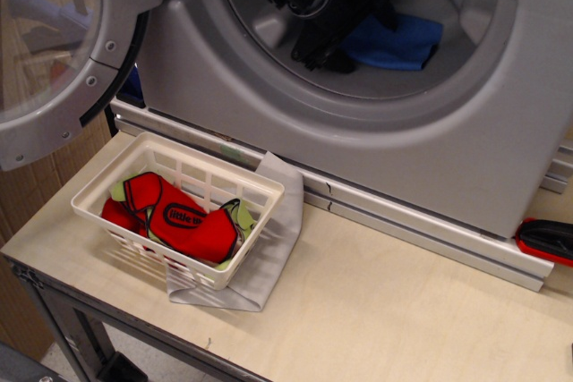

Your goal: Take clothes out of laundry machine

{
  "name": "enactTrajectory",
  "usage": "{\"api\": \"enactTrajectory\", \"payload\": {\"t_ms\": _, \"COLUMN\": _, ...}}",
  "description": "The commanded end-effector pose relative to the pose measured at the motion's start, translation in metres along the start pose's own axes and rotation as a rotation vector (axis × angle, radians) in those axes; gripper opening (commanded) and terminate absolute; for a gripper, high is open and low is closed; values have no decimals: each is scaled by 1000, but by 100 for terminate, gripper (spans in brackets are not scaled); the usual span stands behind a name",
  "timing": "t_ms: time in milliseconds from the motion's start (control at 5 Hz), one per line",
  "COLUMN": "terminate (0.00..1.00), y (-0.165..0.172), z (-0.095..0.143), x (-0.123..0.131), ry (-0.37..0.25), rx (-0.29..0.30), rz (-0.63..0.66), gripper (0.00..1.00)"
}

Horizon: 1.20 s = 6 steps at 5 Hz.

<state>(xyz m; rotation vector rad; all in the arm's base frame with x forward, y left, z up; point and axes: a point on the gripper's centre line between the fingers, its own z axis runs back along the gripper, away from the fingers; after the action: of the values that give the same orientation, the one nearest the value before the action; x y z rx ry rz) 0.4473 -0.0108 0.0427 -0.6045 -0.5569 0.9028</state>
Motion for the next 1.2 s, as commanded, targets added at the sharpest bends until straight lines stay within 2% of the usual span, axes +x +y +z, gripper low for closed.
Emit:
{"api": "enactTrajectory", "payload": {"t_ms": 0, "terminate": 0, "y": -7, "z": -4, "x": 4, "ry": 12, "rx": -58, "rz": -59, "gripper": 100}}
{"api": "enactTrajectory", "payload": {"t_ms": 200, "terminate": 0, "y": -4, "z": -4, "x": -1, "ry": 29, "rx": -45, "rz": -103, "gripper": 0}}
{"api": "enactTrajectory", "payload": {"t_ms": 400, "terminate": 0, "y": 0, "z": 4, "x": -11, "ry": 8, "rx": -35, "rz": -149, "gripper": 0}}
{"api": "enactTrajectory", "payload": {"t_ms": 600, "terminate": 0, "y": 5, "z": 18, "x": -22, "ry": -9, "rx": 29, "rz": -182, "gripper": 0}}
{"api": "enactTrajectory", "payload": {"t_ms": 800, "terminate": 0, "y": 17, "z": 47, "x": -40, "ry": 7, "rx": 136, "rz": -215, "gripper": 0}}
{"api": "enactTrajectory", "payload": {"t_ms": 1000, "terminate": 0, "y": -13, "z": 81, "x": -56, "ry": 49, "rx": 362, "rz": -213, "gripper": 0}}
